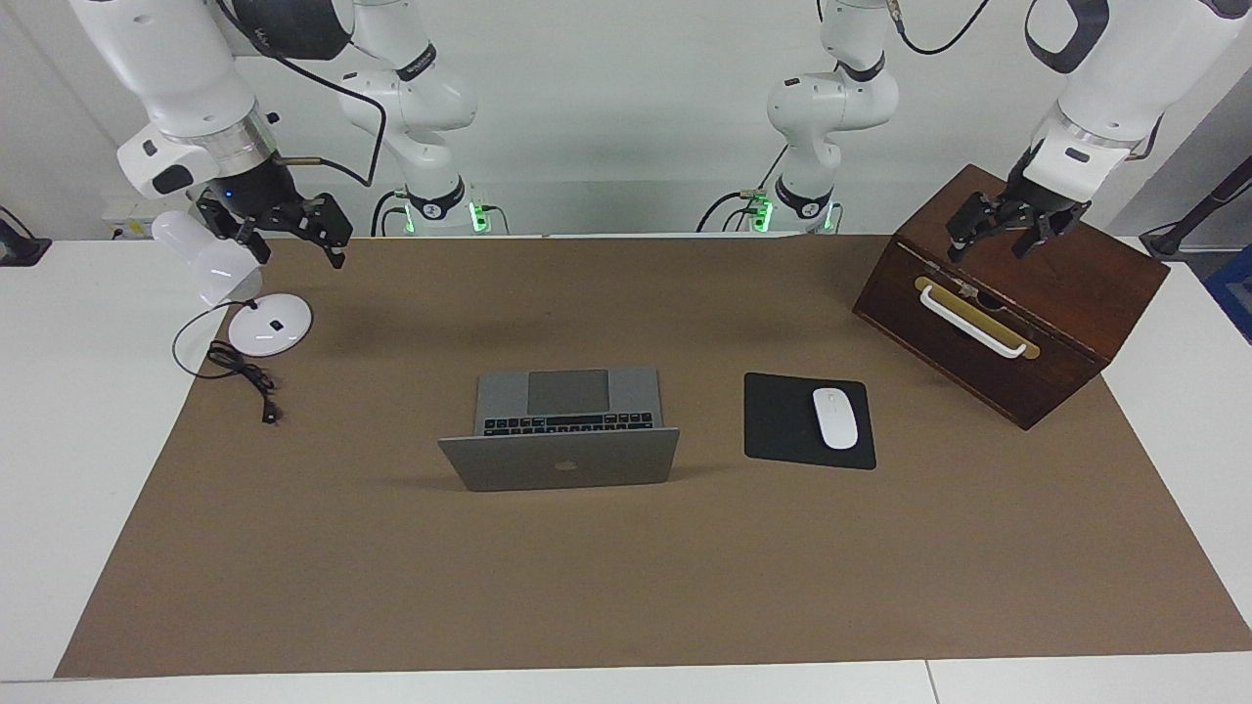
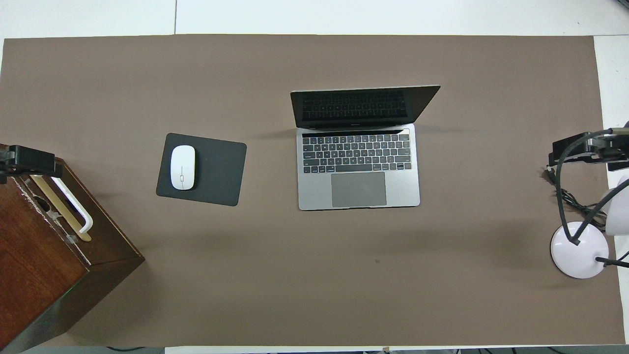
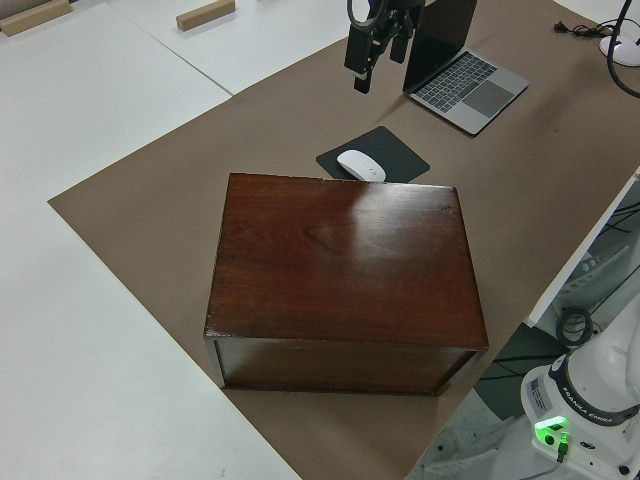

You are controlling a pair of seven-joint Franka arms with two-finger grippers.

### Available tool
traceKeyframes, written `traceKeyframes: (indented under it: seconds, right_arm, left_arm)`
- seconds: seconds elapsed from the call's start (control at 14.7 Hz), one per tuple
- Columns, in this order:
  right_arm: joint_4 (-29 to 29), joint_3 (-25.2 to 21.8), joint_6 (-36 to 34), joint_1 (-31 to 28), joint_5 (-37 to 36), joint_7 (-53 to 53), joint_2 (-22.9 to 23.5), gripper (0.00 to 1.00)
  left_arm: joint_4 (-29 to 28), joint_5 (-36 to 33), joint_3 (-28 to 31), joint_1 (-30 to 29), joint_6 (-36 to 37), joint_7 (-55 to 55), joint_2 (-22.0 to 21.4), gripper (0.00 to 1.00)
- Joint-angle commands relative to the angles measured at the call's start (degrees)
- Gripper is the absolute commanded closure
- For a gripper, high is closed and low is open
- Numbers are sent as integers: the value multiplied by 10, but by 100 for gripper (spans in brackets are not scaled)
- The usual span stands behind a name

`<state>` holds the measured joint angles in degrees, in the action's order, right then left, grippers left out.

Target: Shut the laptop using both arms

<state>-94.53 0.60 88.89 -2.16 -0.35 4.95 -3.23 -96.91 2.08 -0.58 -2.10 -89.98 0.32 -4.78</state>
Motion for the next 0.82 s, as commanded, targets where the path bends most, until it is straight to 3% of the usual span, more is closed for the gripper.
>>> traceKeyframes:
  seconds: [0.0,0.41,0.61,0.68,0.75]
  right_arm:
    - [-18,3,4,-8,4,-19,-15,0]
    - [-18,4,9,-8,4,-26,-15,0]
    - [-21,3,15,-12,4,-81,-15,0]
    - [-22,3,16,-22,4,-87,-15,0]
    - [-22,3,18,-28,4,-94,-15,0]
  left_arm:
    - [0,-5,-2,-4,4,-3,-8,0]
    - [-1,-7,-2,-1,-13,-7,-8,0]
    - [-5,-6,-3,-2,-13,-8,-9,0]
    - [-6,-6,-2,0,-13,-9,-9,9]
    - [-6,-6,-2,-1,-13,-9,-9,48]
